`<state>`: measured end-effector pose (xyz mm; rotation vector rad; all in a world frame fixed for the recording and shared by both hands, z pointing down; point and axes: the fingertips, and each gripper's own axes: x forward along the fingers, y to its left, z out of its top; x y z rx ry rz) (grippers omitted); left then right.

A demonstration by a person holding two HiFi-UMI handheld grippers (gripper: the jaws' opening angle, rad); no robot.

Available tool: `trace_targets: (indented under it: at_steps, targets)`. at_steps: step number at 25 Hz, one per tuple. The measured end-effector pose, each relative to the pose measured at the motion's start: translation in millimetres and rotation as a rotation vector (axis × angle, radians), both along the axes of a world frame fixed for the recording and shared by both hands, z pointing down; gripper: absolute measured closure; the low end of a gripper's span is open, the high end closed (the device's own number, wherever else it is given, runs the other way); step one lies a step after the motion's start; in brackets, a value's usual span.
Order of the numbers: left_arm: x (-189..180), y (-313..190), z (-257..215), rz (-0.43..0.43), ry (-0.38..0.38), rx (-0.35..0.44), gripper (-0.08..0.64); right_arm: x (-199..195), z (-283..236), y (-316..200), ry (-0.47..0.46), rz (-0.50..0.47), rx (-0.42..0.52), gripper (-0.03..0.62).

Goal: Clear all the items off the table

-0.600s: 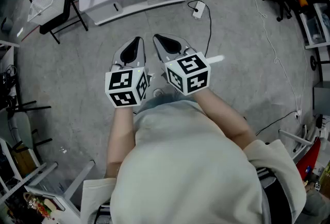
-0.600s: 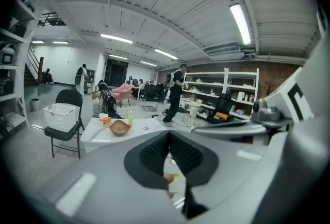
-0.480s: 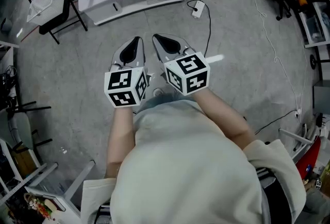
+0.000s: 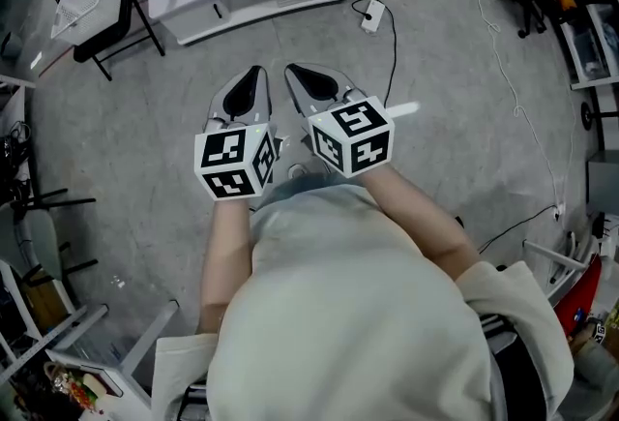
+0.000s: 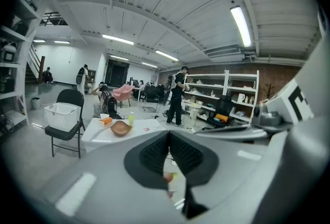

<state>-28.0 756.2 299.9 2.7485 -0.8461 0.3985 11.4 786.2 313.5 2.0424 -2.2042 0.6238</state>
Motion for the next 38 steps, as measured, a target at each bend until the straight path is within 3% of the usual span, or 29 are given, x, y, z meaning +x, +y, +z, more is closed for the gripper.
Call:
trace_targets:
  at_steps: [20, 38]
  targets:
    - [1, -51, 7, -0.037, -0.004, -0.023, 0.552, 0, 8, -48, -0.043, -0.029, -0.02, 0.595]
    - [84, -210, 13, -0.124, -0.003, -0.052, 0.552, 91, 12, -209, -0.008, -0.114, -0.053, 0.595]
